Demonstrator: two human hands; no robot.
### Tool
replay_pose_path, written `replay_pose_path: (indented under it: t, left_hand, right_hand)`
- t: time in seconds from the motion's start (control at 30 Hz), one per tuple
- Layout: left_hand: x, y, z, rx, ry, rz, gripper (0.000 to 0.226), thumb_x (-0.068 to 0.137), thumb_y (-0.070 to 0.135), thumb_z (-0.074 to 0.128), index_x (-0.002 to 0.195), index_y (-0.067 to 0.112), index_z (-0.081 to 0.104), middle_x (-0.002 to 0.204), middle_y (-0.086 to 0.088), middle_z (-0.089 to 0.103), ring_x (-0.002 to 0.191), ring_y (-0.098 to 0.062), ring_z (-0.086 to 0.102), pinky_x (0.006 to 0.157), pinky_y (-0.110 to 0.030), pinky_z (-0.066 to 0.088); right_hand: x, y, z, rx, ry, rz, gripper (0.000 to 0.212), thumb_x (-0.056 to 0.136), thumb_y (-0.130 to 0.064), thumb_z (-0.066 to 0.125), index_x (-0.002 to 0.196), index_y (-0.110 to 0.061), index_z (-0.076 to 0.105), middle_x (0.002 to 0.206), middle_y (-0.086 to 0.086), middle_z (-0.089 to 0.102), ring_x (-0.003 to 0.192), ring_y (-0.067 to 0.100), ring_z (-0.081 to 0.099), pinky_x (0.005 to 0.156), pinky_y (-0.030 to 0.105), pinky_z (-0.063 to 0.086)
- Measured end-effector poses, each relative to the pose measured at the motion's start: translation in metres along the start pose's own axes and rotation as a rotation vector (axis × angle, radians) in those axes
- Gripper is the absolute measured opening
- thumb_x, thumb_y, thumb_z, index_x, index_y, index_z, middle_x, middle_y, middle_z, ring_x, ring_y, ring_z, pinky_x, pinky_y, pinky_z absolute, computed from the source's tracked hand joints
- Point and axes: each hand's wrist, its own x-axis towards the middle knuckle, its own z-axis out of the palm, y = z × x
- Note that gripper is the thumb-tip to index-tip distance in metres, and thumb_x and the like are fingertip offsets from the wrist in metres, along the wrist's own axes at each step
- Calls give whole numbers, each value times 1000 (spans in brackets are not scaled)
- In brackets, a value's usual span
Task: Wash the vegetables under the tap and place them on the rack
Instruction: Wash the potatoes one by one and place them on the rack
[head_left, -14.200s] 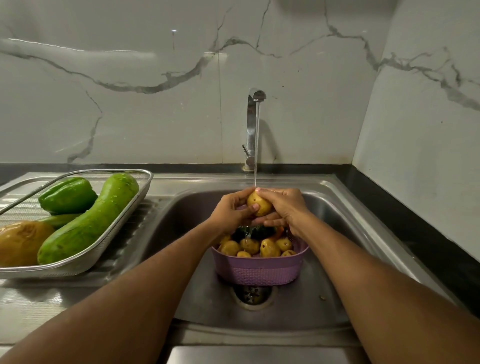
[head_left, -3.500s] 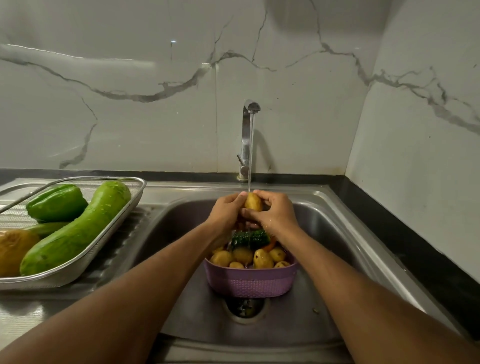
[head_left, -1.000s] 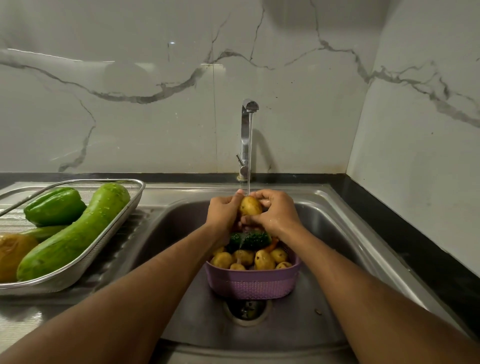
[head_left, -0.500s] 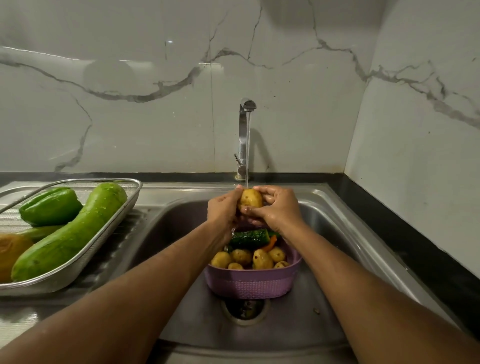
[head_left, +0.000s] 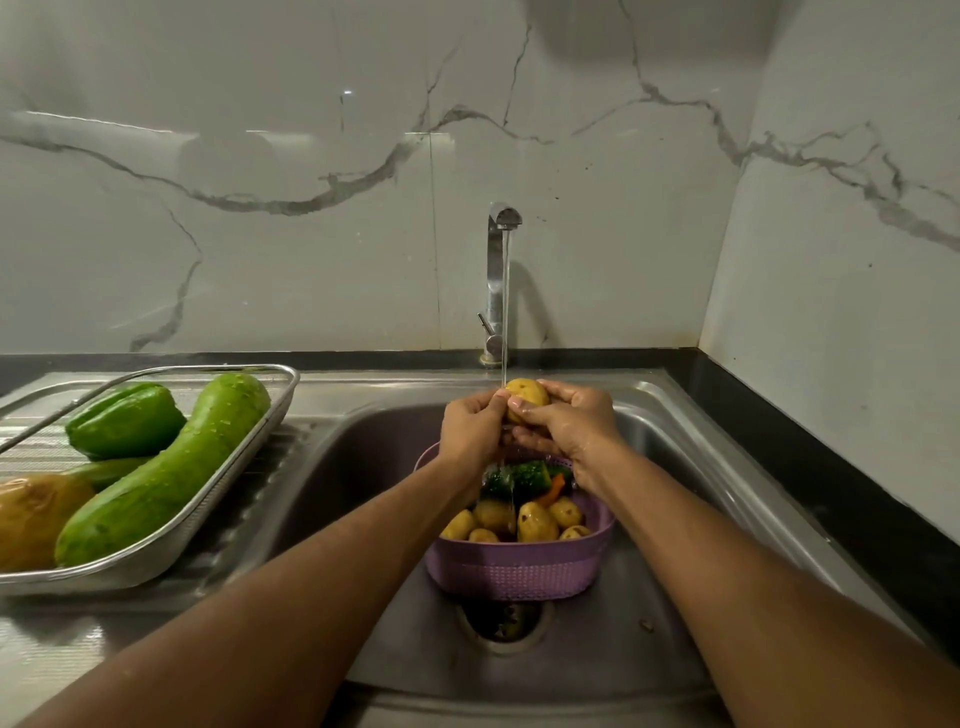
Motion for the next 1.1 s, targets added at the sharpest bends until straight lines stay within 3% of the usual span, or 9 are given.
replay_pose_path:
  t: [0.27, 0.43, 0.5, 0.57, 0.67, 0.77, 0.87, 1.0, 1.1]
  left_hand:
    - [5, -5, -14, -25, 72, -90, 38, 105, 35, 56, 100, 1, 72, 57, -6, 61, 45, -12, 56, 44, -22, 50]
    - [-3, -7, -8, -68, -90, -75, 24, 107, 16, 51, 102, 13, 74, 80, -12, 69, 64, -14, 62, 75, -35, 60]
    - [-3, -14, -7, -47, -92, -41, 25, 108, 14, 49, 106, 16, 74, 91, -13, 73, 71, -14, 67, 81, -37, 60]
    - [-1, -19, -7, 30, -14, 15, 26, 108, 18, 49, 115, 13, 74, 93, -9, 77, 77, -15, 74, 79, -36, 63]
    - [0, -18, -4, 93, 106, 68, 29, 109, 22, 48, 104, 15, 76, 89, -8, 78, 84, -21, 77, 81, -42, 64]
    - [0, -17, 1, 72, 184, 44, 32, 108, 26, 50, 90, 18, 75, 83, -7, 77, 79, -21, 77, 77, -39, 64]
    - [8, -19, -4, 52, 266, -33, 38, 106, 35, 53, 90, 9, 75, 71, -10, 73, 67, -25, 73, 69, -40, 63]
    - [2, -7, -9, 27, 182, -110, 38, 105, 37, 55, 96, 6, 75, 60, -2, 70, 50, -9, 66, 48, -22, 53]
    - [-5, -2, -8, -23, 31, -132, 34, 107, 33, 51, 105, 7, 73, 60, -3, 68, 51, -10, 65, 52, -22, 55]
  right_hand:
    - [-8, 2, 3, -121, -97, -32, 62, 85, 5, 76, 141, -15, 59, 131, 12, 67, 87, 28, 78, 67, 30, 65]
    - [-6, 1, -3, -82, -38, -30, 59, 89, 3, 73, 143, -11, 56, 112, 11, 73, 79, 24, 79, 67, 31, 65]
    - [-6, 4, -1, -99, -25, -44, 57, 88, 0, 76, 141, -10, 58, 116, 13, 72, 79, 23, 79, 66, 30, 65]
    - [-4, 7, 3, -131, -18, -73, 58, 86, -6, 80, 140, -12, 59, 124, 12, 70, 80, 20, 79, 69, 30, 65]
    - [0, 8, 9, -206, -13, -140, 62, 85, -15, 83, 141, -14, 59, 126, 9, 70, 85, 18, 78, 74, 34, 66]
    - [4, 8, 8, -284, -23, -167, 67, 82, -17, 85, 143, -16, 58, 131, 10, 69, 96, 24, 77, 74, 36, 66]
    - [0, 10, 6, -400, -95, -184, 71, 84, -8, 83, 148, -17, 53, 136, 11, 64, 97, 23, 75, 65, 25, 64]
    - [-1, 10, 3, -609, -102, -271, 83, 84, -11, 84, 155, -16, 42, 145, 8, 54, 120, 22, 60, 50, 5, 48]
    - [5, 13, -4, -685, -56, -332, 88, 82, -17, 86, 157, -21, 40, 147, 10, 52, 120, 26, 63, 54, 2, 48]
